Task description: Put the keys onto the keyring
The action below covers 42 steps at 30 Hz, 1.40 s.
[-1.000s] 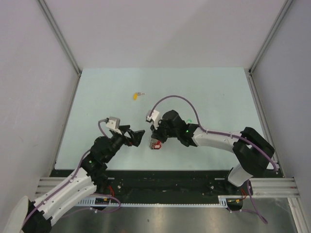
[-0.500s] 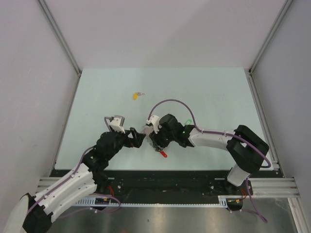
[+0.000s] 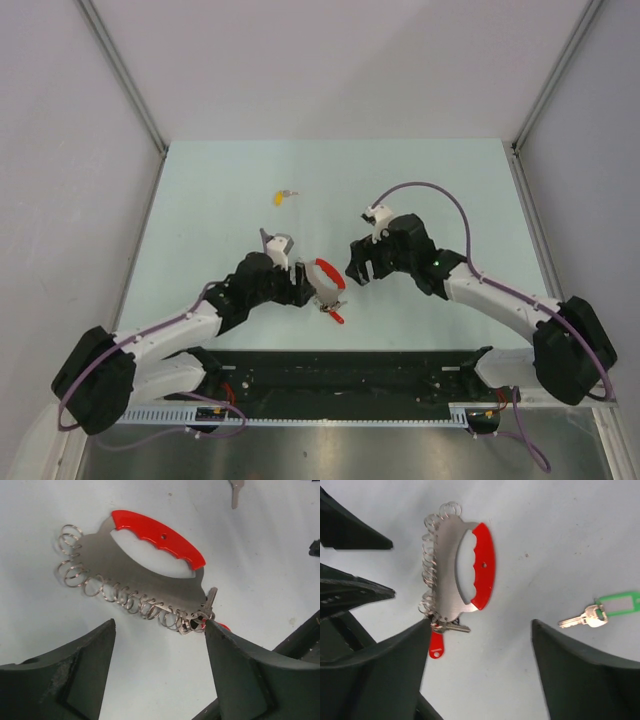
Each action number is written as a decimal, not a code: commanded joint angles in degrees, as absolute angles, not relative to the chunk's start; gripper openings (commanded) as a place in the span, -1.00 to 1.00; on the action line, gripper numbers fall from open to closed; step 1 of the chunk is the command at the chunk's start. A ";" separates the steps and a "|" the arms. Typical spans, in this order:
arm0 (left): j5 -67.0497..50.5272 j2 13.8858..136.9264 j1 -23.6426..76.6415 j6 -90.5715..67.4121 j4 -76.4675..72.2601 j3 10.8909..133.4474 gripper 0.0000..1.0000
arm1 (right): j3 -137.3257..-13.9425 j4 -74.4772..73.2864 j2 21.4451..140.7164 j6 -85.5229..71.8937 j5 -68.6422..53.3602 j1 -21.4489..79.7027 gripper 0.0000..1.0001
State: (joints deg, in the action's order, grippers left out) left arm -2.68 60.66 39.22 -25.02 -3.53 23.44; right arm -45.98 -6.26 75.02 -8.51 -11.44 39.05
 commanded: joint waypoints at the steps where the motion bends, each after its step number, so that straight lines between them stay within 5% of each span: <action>1: -6.84 64.67 40.17 -24.08 -5.36 27.33 0.44 | -38.95 4.91 68.65 -13.80 -13.27 37.88 0.85; 3: -7.56 66.35 40.60 -25.05 -5.89 27.68 0.40 | -37.36 7.29 67.42 -13.89 -13.18 37.53 0.99; 12: -7.38 73.74 42.36 -26.98 -5.18 30.50 -0.02 | -34.72 11.86 68.81 -15.64 -12.57 35.68 0.99; 27: -3.25 78.40 42.19 -25.23 -3.60 32.70 -0.35 | -32.78 14.59 69.78 -12.31 -12.57 34.89 0.99; 34: -2.29 81.65 41.84 -25.05 -1.85 34.45 -0.36 | -32.52 14.41 69.79 -11.87 -14.06 34.45 0.99; 42: -0.09 79.63 41.84 -24.96 -0.44 34.45 -0.08 | -32.43 14.41 69.87 -11.16 -15.38 34.19 0.98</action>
